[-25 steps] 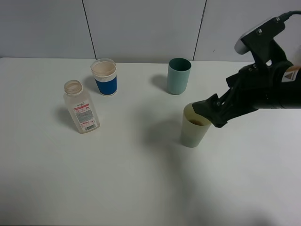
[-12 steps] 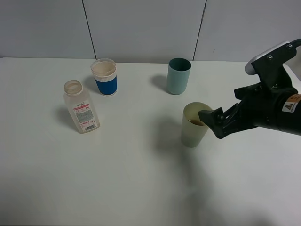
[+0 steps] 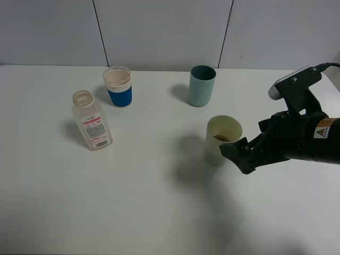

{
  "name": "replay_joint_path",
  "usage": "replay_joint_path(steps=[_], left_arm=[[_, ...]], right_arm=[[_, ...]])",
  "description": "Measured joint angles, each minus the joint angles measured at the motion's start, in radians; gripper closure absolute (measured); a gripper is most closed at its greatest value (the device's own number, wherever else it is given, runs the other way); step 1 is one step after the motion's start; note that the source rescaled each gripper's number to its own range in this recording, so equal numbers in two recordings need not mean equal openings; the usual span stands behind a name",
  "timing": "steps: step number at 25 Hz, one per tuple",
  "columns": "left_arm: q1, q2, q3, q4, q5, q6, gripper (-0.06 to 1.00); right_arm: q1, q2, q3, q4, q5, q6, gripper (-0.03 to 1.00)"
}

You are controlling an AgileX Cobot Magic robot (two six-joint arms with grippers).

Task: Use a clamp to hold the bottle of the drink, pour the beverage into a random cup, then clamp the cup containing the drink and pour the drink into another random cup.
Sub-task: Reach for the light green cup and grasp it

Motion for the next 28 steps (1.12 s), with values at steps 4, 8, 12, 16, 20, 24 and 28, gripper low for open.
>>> replay_joint_path(steps=[4,8,12,16,20,24,28], left_arm=[[0.000,0.000,0.000,0.000,0.000,0.000,-0.06],[0.000,0.000,0.000,0.000,0.000,0.000,-0.06],[0.000,0.000,0.000,0.001,0.000,0.000,-0.06],[0.000,0.000,0.000,0.001,0.000,0.000,-0.06],[0.000,0.000,0.000,0.001,0.000,0.000,-0.06],[0.000,0.000,0.000,0.001,0.000,0.000,-0.06],[0.000,0.000,0.000,0.001,0.000,0.000,-0.06]], right_arm=[[0.000,0.000,0.000,0.000,0.053,0.017,-0.03],[0.000,0.002,0.000,0.001,0.069,0.017,-0.03],[0.003,0.097,0.000,0.033,0.047,0.022,-0.03],[0.003,0.163,0.000,0.035,0.007,0.023,-0.03],[0.003,0.236,0.000,0.009,-0.071,0.025,-0.03],[0.003,0.300,-0.001,-0.051,-0.166,0.025,-0.03],[0.003,0.346,-0.001,-0.086,-0.222,0.025,-0.03]])
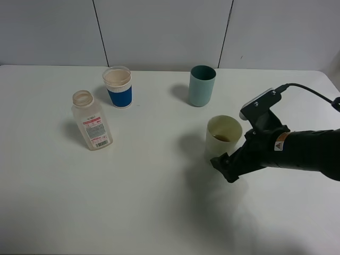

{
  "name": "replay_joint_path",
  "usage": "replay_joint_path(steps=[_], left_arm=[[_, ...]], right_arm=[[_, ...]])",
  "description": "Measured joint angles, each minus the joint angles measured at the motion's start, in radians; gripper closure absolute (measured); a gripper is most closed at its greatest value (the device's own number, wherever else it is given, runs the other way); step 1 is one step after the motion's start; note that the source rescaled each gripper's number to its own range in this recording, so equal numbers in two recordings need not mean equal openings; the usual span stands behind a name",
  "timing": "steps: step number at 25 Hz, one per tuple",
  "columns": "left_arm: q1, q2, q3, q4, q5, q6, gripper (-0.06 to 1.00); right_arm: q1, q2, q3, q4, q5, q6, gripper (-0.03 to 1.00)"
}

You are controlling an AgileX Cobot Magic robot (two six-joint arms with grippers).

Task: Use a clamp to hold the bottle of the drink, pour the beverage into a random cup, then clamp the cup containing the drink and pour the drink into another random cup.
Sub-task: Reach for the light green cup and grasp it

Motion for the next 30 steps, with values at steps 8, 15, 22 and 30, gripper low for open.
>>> replay_joint_path(steps=[8,15,22,30], left_arm=[[0.000,0.000,0.000,0.000,0.000,0.000,-0.06],[0.000,0.000,0.000,0.000,0.000,0.000,-0.06],[0.000,0.000,0.000,0.000,0.000,0.000,-0.06],[0.000,0.000,0.000,0.000,0.000,0.000,-0.06]], right_arm=[[0.000,0.110,0.056,-0.117,-0.278,0.048,-0.03],[0.000,0.208,0.173,-0.134,-0.615,0.070,-0.03],[0.000,0.347,0.182,-0.132,-0.809,0.070,-0.03],[0.000,0.467,0.182,-0.174,-0.990,0.070,-0.03]])
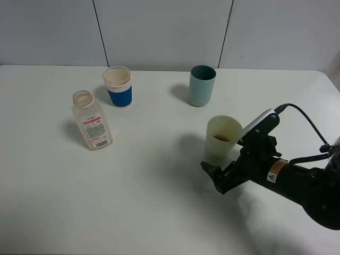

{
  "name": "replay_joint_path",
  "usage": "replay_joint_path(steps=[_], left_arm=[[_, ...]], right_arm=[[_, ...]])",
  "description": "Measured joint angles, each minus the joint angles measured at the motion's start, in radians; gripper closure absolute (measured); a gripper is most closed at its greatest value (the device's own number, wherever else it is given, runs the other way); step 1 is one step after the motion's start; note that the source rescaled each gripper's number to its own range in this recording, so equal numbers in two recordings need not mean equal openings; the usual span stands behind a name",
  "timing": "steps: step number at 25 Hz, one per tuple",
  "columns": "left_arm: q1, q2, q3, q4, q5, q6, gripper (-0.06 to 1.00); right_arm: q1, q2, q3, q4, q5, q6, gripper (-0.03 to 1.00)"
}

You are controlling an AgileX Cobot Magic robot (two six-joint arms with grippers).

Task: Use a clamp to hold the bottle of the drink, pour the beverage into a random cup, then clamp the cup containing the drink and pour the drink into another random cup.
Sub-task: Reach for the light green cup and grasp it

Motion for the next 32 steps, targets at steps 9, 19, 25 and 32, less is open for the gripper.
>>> replay_joint_path(steps=[9,19,25,32], left_arm=[[0.000,0.000,0.000,0.000,0.000,0.000,-0.06],[0.000,0.000,0.000,0.000,0.000,0.000,-0.06],[0.000,0.000,0.000,0.000,0.000,0.000,-0.06],[0.000,0.000,0.000,0.000,0.000,0.000,-0.06]], right_arm=[[0.000,0.026,0.000,-0.004,0.000,0.000,-0.03],[0.000,0.028,-0.043,-0.004,0.000,0.000,-0.03],[0.000,0.028,-0.045,-0.004,0.000,0.000,0.01],[0.000,0.028,-0.045,-0.002,0.000,0.001,0.97]])
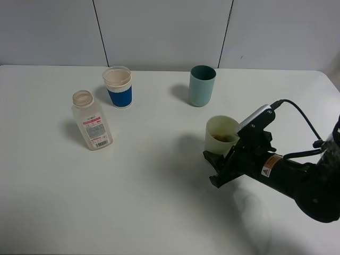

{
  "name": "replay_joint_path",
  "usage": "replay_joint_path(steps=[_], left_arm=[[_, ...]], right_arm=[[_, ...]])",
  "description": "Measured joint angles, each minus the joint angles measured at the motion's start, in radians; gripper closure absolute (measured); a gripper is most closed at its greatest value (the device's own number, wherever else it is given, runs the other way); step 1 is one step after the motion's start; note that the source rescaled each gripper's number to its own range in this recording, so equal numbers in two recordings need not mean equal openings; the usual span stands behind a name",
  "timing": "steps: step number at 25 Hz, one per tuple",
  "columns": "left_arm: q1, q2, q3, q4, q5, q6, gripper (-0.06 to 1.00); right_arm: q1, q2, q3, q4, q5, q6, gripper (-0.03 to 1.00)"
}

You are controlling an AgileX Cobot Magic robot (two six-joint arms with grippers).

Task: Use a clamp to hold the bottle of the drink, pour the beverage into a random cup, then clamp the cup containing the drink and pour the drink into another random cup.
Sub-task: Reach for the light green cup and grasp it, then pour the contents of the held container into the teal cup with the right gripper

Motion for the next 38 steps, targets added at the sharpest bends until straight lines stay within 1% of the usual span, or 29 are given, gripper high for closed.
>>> replay_joint_path(steps=[7,12,17,20,23,27,29,30,32,33,35,36,37,38], left_arm=[[0.000,0.000,0.000,0.000,0.000,0.000,-0.06],[0.000,0.000,0.000,0.000,0.000,0.000,-0.06],[0.000,0.000,0.000,0.000,0.000,0.000,-0.06],[0.000,0.000,0.000,0.000,0.000,0.000,-0.06],[0.000,0.000,0.000,0.000,0.000,0.000,-0.06],[0.000,0.000,0.000,0.000,0.000,0.000,-0.06],[0.000,0.000,0.000,0.000,0.000,0.000,-0.06],[0.000,0.000,0.000,0.000,0.000,0.000,-0.06],[0.000,0.000,0.000,0.000,0.000,0.000,-0.06],[0.000,0.000,0.000,0.000,0.000,0.000,-0.06],[0.000,0.000,0.000,0.000,0.000,0.000,-0.06],[0.000,0.000,0.000,0.000,0.000,0.000,-0.06],[0.000,0.000,0.000,0.000,0.000,0.000,-0.06],[0.000,0.000,0.000,0.000,0.000,0.000,-0.06]], right_arm=[[0.000,0.000,0.000,0.001,0.000,0.000,0.97],[0.000,0.000,0.000,0.055,-0.002,0.005,0.97],[0.000,-0.005,0.000,0.085,0.001,0.058,0.97],[0.000,-0.058,0.000,0.133,0.019,0.086,0.97],[0.000,-0.099,0.000,0.171,0.037,0.089,0.97],[-0.007,-0.182,0.000,0.261,0.108,0.096,0.97],[-0.031,-0.218,0.000,0.270,0.153,0.097,0.97],[-0.071,-0.254,0.000,0.271,0.213,0.097,0.97],[-0.111,-0.285,0.000,0.271,0.261,0.097,0.97],[-0.111,-0.285,0.000,0.271,0.261,0.097,0.97],[-0.159,-0.310,0.000,0.270,0.296,0.097,0.97],[-0.187,-0.322,0.000,0.267,0.310,0.097,0.97],[-0.241,-0.339,-0.001,0.245,0.328,0.101,0.97],[-0.267,-0.345,-0.007,0.231,0.347,0.104,0.97]])
